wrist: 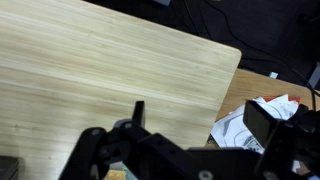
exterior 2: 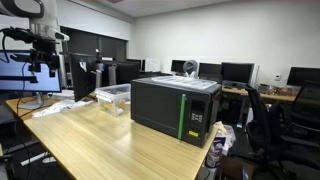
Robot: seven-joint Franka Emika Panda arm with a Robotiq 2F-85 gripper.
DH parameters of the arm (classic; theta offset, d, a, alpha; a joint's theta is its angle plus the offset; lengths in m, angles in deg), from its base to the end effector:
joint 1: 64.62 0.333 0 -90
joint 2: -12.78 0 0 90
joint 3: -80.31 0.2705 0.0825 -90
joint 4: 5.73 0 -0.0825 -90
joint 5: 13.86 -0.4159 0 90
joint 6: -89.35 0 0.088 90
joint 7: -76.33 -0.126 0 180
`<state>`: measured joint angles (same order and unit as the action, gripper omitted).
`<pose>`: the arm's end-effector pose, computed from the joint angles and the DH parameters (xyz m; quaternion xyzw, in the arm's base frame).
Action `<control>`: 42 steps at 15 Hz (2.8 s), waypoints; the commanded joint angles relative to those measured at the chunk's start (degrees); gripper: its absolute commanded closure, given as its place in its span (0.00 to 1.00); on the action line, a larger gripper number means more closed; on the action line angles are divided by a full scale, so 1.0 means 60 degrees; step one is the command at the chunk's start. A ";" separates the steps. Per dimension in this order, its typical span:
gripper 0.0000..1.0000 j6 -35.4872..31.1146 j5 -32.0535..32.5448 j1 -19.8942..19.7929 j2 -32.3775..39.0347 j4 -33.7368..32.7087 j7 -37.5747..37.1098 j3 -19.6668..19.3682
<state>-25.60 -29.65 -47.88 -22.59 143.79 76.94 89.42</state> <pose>0.3683 0.1933 0.3797 -0.9843 -0.1578 0.0097 0.0789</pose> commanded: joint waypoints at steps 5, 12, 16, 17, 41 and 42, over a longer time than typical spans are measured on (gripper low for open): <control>0.00 0.0029 -0.0034 -0.0067 -0.0003 -0.0018 0.0029 0.0058; 0.00 0.0029 -0.0034 -0.0067 -0.0003 -0.0018 0.0029 0.0058; 0.00 0.0029 -0.0034 -0.0067 -0.0003 -0.0018 0.0029 0.0058; 0.00 0.0050 -0.0036 -0.0043 -0.0011 -0.0009 0.0076 0.0054; 0.00 -0.3596 0.3080 -0.3728 -0.0688 0.1552 0.0041 -0.1956; 0.00 -0.3414 0.3069 -0.3739 -0.0593 0.1511 0.0042 -0.1994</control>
<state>-44.45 -12.69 -69.08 -28.03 152.23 76.98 78.00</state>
